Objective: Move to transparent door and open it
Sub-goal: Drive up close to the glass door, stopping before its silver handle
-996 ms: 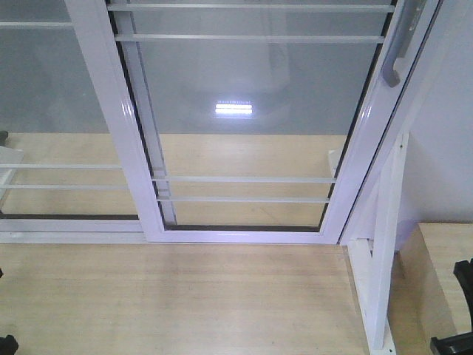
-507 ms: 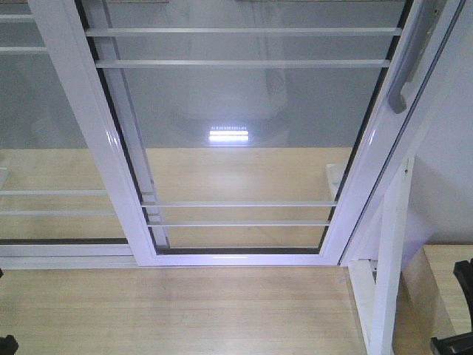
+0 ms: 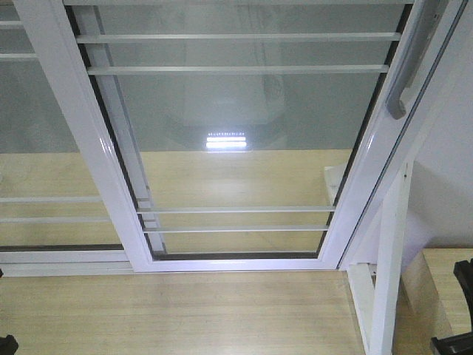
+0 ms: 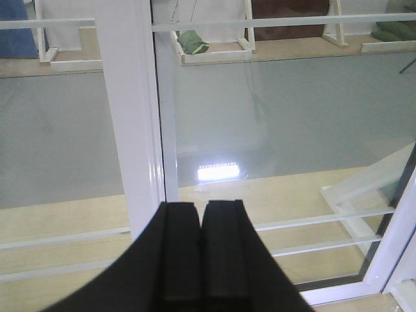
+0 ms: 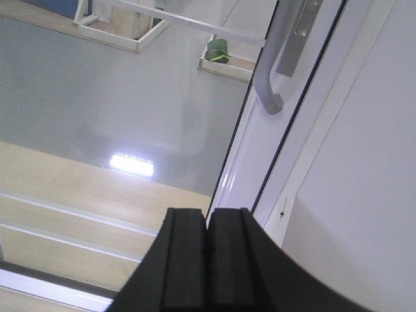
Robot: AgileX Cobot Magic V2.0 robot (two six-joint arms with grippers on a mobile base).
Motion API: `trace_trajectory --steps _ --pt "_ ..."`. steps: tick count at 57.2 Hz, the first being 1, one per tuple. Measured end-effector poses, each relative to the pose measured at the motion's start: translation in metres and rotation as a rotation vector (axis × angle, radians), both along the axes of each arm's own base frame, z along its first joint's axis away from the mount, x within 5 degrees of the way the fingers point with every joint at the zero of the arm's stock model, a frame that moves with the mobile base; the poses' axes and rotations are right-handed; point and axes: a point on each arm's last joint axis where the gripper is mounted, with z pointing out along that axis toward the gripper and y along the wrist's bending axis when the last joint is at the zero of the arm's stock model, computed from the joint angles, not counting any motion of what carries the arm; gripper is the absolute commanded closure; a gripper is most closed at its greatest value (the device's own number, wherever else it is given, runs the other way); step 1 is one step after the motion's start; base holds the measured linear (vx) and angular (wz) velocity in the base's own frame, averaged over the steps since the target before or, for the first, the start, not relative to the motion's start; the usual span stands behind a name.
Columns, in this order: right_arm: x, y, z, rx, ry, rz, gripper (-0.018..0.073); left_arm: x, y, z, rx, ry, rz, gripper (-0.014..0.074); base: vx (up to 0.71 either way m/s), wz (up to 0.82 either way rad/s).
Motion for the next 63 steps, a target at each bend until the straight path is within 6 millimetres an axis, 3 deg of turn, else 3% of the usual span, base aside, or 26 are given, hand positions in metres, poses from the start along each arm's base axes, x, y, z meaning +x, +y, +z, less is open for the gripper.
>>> trace_trajectory --steps 63 --pt "0.0001 -0.0008 0.0 -0.055 -0.005 0.004 0.0557 0.0 0.0001 0.0 0.004 -0.001 0.0 0.0596 0.01 0.0"
